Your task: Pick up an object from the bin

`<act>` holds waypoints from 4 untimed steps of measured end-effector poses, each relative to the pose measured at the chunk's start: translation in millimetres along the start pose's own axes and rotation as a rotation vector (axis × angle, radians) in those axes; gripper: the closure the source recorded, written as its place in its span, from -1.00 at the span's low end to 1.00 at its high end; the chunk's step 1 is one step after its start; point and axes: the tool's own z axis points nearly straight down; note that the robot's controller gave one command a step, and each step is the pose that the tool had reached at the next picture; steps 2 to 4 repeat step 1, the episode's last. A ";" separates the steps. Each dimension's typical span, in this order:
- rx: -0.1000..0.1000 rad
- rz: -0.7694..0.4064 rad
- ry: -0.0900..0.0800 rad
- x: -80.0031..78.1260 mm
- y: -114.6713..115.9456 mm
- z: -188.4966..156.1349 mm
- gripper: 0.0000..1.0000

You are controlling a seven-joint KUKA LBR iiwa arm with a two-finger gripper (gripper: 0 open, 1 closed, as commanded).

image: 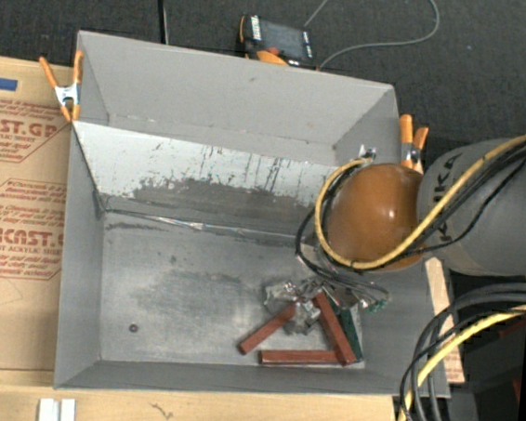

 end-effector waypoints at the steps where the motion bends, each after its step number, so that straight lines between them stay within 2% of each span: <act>1: 0.006 -0.204 -0.006 -1.8 21.8 -136.4 1.00; 4: 0.006 -0.204 -0.006 -1.8 21.8 -136.4 1.00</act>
Offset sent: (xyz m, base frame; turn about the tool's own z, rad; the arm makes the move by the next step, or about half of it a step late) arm -0.0138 0.0163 0.1335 -0.2041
